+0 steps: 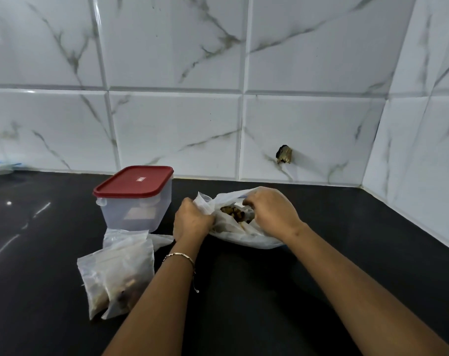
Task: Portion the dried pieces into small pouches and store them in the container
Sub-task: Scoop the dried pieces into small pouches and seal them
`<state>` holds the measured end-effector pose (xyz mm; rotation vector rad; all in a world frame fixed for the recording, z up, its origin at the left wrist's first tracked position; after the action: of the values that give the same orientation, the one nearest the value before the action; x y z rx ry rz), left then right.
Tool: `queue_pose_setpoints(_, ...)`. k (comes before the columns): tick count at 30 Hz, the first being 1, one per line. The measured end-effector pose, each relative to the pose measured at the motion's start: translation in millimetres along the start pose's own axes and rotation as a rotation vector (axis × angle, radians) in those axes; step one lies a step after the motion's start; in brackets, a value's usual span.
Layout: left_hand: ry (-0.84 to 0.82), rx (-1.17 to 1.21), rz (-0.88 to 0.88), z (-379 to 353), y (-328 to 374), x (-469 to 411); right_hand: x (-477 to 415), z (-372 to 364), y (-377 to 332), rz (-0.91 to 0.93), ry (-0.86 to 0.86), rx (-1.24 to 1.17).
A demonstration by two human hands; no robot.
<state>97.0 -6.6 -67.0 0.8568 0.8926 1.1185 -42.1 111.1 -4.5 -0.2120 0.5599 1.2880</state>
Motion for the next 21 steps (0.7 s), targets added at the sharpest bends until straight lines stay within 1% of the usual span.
queue_pose_setpoints(3, 0.002, -0.075, -0.034, 1.0, 1.8, 5.3, 7.5, 1.4, 9.7, -0.104, -0.004, -0.074)
queue_pose_setpoints(6, -0.002, -0.085, -0.062, 1.0, 5.2, 9.3, 18.7, 5.8, 18.1, -0.201, 0.012, -0.132)
queue_pose_setpoints(8, -0.003, -0.033, -0.056, 1.5, 7.5, 11.2, 25.1, 1.5, 19.8, -0.246, -0.008, -0.135)
queue_pose_setpoints(11, 0.009, 0.133, -0.006, 1.4, 6.9, 11.7, 29.4, -5.3, 24.1, -0.321, -0.026, -0.202)
queue_pose_setpoints(13, -0.005, 0.183, 0.025, -1.5, 6.3, 12.1, 29.9, -7.5, 25.0, -0.341, -0.029, -0.224)
queue_pose_setpoints(16, -0.014, 0.154, 0.038, -5.3, 5.0, 9.3, 31.8, -11.0, 27.6, -0.368, -0.039, -0.257)
queue_pose_setpoints(21, -0.007, 0.081, 0.033, -9.2, 3.1, 4.6, 40.8, -11.6, 35.7, -0.43, -0.028, -0.378)
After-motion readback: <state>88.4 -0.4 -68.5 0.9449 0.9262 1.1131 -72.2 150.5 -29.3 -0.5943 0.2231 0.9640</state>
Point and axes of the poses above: each hand's wrist, its own x-axis away from the middle knuckle, its own z-axis out of the back of the hand, y = z × x, the point moved 10 cm from there along -x, towards the middle knuckle, and after that the axes turned 9 degrees about x, right-handed, at the moved point
